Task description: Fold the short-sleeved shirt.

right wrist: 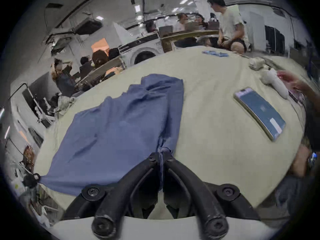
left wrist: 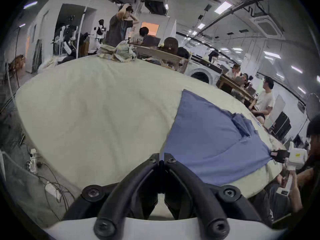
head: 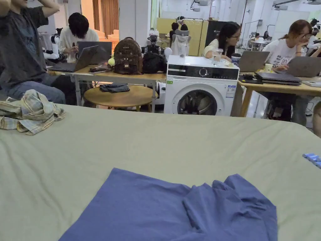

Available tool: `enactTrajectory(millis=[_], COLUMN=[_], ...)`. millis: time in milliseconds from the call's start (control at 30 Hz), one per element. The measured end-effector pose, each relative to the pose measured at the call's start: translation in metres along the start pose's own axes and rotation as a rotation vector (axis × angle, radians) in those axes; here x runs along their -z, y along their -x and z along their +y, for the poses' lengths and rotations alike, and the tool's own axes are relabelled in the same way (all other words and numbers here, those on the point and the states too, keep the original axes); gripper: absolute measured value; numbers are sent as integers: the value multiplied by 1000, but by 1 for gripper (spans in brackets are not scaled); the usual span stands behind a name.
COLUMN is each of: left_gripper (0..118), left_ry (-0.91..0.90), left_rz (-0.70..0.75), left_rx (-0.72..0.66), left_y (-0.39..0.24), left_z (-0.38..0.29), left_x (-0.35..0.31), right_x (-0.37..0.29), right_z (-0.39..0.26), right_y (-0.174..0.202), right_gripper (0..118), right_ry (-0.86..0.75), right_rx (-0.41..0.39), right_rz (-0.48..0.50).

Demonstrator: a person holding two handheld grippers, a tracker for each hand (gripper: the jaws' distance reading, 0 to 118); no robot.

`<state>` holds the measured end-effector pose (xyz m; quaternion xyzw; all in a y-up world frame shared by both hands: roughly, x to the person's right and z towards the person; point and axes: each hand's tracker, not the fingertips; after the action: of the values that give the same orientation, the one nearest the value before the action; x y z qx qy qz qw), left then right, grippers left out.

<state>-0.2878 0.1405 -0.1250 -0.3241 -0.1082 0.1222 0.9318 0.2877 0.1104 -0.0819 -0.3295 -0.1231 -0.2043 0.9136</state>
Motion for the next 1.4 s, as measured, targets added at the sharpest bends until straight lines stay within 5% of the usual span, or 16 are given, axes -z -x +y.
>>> enactTrajectory(millis=[167,200,267,333,567,767,800,833,900,1200,1400], left_gripper=[0,8,48,51,52,52,47,31,0,0,1], left_ry=[12,39,36,14,-177,-312,-315,-322,-325,-262,65], left_rz=[16,15,-4,23,5,-87,-97,-107,-124,-176,-158], left_rx=[33,29,12,24,201,315,326,323,314,308,369], left_y=[3,6,23,22,-32,-105,-114,-120,-126,-135,-140], left_z=[-12,-10,-19,-18,6,36,40,42,46,79,166], left_x=[4,8,17,15,0,-11,-11,-11,-10,17,146], right_x=[-1,0,-2,-10,-44,-64,-67,-67,-65,-51,-31], right_z=[-17,-19,-21,-23,4,33,37,40,45,48,59], right_y=[2,1,-1,-10,-4,36,42,46,51,52,44], right_gripper=[4,18,56,61,60,54,44,24,2,0,0], right_ry=[20,19,11,-11,-213,-340,-348,-342,-338,-316,-287], right_rx=[-50,-51,-51,-41,-57,-215,-231,-226,-223,-257,-200], right_rz=[-24,-31,-78,-76,1,115,121,127,127,123,147])
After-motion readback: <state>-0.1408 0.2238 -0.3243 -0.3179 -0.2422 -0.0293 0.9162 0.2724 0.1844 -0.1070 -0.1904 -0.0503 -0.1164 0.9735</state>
